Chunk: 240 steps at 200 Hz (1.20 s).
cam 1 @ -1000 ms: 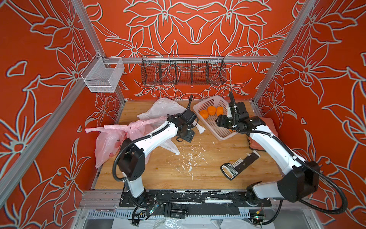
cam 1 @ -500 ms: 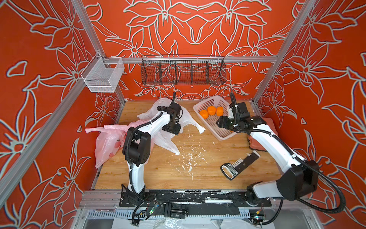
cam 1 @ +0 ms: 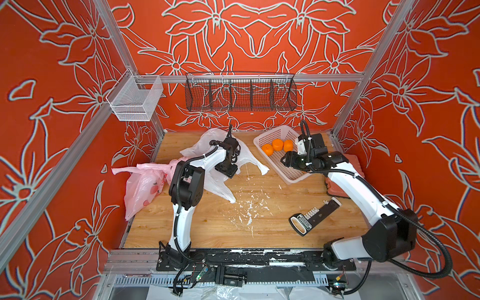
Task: Place the oranges into plastic bags & tie knots
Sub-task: Open the plastic bag at the center of the board.
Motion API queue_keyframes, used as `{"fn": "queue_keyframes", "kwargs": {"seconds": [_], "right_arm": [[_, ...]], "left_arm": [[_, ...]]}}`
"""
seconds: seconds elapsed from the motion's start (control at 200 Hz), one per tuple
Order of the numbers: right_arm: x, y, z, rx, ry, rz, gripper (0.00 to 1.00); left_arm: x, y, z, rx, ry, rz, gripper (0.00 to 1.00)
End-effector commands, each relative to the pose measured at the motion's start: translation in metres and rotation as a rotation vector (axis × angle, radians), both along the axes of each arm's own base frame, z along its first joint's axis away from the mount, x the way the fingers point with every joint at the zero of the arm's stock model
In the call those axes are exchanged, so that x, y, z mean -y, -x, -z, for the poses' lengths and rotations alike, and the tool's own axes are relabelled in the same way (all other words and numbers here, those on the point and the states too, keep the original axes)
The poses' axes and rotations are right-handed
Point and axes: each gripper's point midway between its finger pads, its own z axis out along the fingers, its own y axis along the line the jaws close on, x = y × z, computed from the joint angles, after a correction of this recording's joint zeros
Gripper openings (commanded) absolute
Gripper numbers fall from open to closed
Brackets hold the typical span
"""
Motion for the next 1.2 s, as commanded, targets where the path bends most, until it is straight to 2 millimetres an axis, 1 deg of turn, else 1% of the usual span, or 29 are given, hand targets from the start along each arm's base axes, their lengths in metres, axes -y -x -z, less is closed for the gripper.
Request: {"fn": "queue_keyframes", "kwargs": {"seconds": [0.0,0.12,0.235,0.355,0.485,0.54,0.681,0.766,0.961,1.066,1.196], "right_arm": [[0.000,0.001,0.002,-0.002,-0.003,-0.014,0.68],[0.000,0.002,0.001,-0.004,-0.006,-0.010,0.67],[0.001,0.003,0.002,-0.008,-0.003,-0.009,0.68],[0.001,0.003,0.001,-0.008,-0.002,-0.006,0.68],[0.001,0.004,0.003,-0.012,-0.004,-0.004,0.67],[0.001,0.003,0.003,-0.015,-0.006,-0.003,0.67],[-0.001,0.004,0.008,-0.029,-0.016,-0.004,0.67],[-0.002,0.004,0.008,-0.031,-0.022,-0.005,0.67],[-0.004,0.003,0.009,-0.032,-0.031,-0.008,0.67],[-0.001,0.002,0.011,-0.032,-0.020,0.004,0.67],[0.007,0.002,0.014,-0.036,0.017,0.035,0.67]], "left_arm": [[0.001,-0.013,0.003,0.019,-0.031,0.051,0.61],[0.001,-0.014,0.012,-0.002,-0.038,0.054,0.61],[0.004,-0.015,0.018,-0.011,-0.030,0.058,0.61],[-0.003,-0.020,0.021,0.003,-0.072,0.049,0.60],[-0.006,-0.024,0.019,0.015,-0.091,0.045,0.57],[-0.006,-0.025,0.018,0.016,-0.088,0.046,0.54],[-0.005,-0.024,0.018,0.014,-0.085,0.053,0.53],[-0.008,-0.025,0.019,0.015,-0.095,0.048,0.48],[-0.012,-0.028,0.018,0.029,-0.108,0.038,0.45],[-0.015,-0.031,0.018,0.042,-0.129,0.028,0.43],[-0.021,-0.034,0.021,0.056,-0.161,0.013,0.39]]}}
